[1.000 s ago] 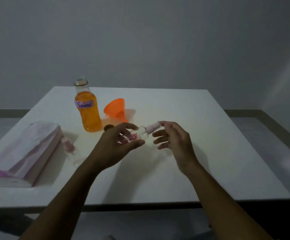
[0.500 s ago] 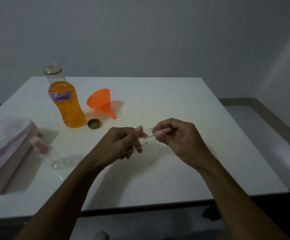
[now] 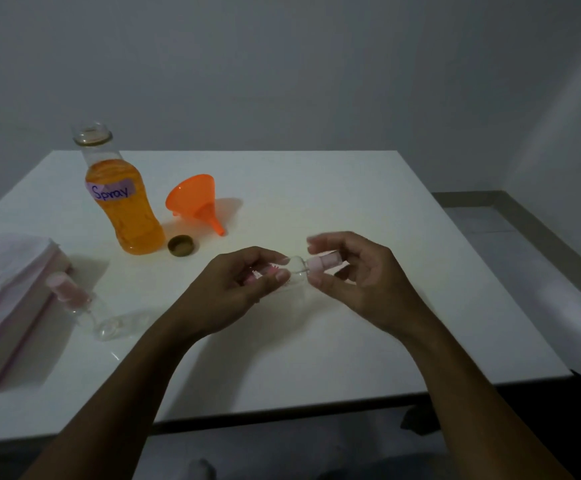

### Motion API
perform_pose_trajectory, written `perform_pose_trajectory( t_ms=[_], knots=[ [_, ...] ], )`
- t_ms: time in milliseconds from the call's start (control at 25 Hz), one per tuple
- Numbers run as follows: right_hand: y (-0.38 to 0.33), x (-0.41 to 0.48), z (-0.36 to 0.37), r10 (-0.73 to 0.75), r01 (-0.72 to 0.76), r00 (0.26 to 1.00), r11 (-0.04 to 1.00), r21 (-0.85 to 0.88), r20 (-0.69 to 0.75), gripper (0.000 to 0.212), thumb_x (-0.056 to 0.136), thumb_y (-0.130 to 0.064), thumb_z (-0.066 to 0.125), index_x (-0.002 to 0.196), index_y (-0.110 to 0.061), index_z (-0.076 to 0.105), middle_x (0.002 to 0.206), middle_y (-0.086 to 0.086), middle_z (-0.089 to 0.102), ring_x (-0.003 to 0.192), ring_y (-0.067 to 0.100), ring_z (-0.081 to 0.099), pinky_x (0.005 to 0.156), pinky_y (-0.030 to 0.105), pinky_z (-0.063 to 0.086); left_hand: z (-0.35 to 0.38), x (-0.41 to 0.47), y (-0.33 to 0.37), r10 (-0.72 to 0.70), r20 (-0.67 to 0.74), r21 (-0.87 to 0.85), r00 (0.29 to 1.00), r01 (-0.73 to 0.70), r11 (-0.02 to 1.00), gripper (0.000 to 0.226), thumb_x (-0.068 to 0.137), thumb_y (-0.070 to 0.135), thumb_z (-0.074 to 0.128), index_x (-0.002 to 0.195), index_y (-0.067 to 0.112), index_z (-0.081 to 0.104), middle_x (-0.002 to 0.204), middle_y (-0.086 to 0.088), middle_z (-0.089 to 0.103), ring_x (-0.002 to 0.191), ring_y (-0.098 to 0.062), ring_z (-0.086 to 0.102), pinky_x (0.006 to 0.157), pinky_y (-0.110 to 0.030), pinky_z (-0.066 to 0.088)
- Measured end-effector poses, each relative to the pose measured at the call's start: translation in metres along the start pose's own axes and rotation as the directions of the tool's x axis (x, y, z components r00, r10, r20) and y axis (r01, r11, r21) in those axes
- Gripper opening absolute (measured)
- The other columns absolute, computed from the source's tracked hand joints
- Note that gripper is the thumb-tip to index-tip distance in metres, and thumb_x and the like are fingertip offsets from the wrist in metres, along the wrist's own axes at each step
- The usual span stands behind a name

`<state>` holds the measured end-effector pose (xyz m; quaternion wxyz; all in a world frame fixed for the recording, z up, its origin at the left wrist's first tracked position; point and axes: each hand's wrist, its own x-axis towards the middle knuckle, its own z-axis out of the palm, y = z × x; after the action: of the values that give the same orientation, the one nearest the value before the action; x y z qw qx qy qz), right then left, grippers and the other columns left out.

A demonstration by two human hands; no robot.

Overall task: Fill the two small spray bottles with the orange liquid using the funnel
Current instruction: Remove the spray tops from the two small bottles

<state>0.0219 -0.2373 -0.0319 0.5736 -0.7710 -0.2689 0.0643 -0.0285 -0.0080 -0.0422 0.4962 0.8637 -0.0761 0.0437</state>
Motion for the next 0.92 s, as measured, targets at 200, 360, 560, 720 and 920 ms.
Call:
perform_pose_trajectory(
  t_ms=[200, 360, 560, 720, 920],
  knots=[
    [-0.002, 0.0, 0.004, 0.19, -0.194, 0.974, 0.981, -0.021, -0.122, 0.046, 0.09, -0.066, 0.053, 0.099, -0.027, 0.077, 0.08, -0.003, 0.077, 0.066, 0.014, 0.07, 0.06, 0.028, 0.049, 0.004, -0.001, 0.001, 0.019, 0.009, 0.033, 1.0, -0.019, 0.999, 0.044, 0.08, 0.065, 0.055, 0.112, 0.037, 0.064, 0.096, 0.012, 0.068, 0.077, -0.02, 0.064, 0.069, -0.046, 0.056],
    [0.0, -0.001, 0.0, 0.113, -0.107, 0.985, 0.993, 0.055, -0.13, 0.005, 0.088, -0.022, 0.076, 0.091, -0.021, 0.079, 0.081, 0.001, 0.078, 0.072, 0.014, 0.072, 0.066, 0.029, 0.057, 0.005, -0.002, 0.001, 0.002, 0.016, 0.037, 1.0, -0.002, 0.999, 0.043, 0.082, 0.063, 0.054, 0.114, 0.036, 0.064, 0.098, 0.013, 0.068, 0.08, -0.017, 0.065, 0.071, -0.042, 0.058],
    [0.002, -0.002, -0.002, 0.196, -0.193, 0.98, 0.975, 0.11, -0.022, 0.043, 0.079, -0.042, 0.081, 0.118, -0.031, 0.07, 0.11, -0.003, 0.073, 0.093, 0.019, 0.073, 0.073, 0.034, 0.061, 0.005, 0.0, 0.0, -0.002, 0.017, 0.031, 1.0, 0.001, 1.0, 0.035, 0.086, 0.056, 0.057, 0.114, 0.036, 0.064, 0.1, 0.013, 0.068, 0.084, -0.014, 0.066, 0.073, -0.041, 0.058],
    [0.006, -0.001, 0.0, 0.232, -0.23, 0.972, 0.972, 0.048, -0.047, 0.026, 0.086, -0.043, 0.074, 0.094, -0.018, 0.077, 0.076, 0.006, 0.075, 0.06, 0.021, 0.066, 0.057, 0.037, 0.055, 0.007, -0.001, 0.002, -0.004, 0.024, 0.066, 1.0, 0.002, 0.998, 0.039, 0.084, 0.059, 0.055, 0.115, 0.036, 0.063, 0.098, 0.014, 0.068, 0.081, -0.013, 0.065, 0.072, -0.037, 0.058],
    [0.007, -0.015, -0.026, -0.016, -0.007, 0.994, 0.978, -0.207, -0.109, 0.022, 0.08, -0.009, 0.081, 0.095, -0.024, 0.073, 0.094, -0.01, 0.074, 0.089, 0.012, 0.069, 0.077, 0.027, 0.057, 0.006, -0.002, 0.008, -0.041, 0.021, -0.056, 0.999, 0.042, 0.998, 0.03, 0.09, 0.045, 0.057, 0.111, 0.026, 0.067, 0.097, 0.008, 0.071, 0.08, -0.017, 0.068, 0.066, -0.03, 0.058]
  ],
)
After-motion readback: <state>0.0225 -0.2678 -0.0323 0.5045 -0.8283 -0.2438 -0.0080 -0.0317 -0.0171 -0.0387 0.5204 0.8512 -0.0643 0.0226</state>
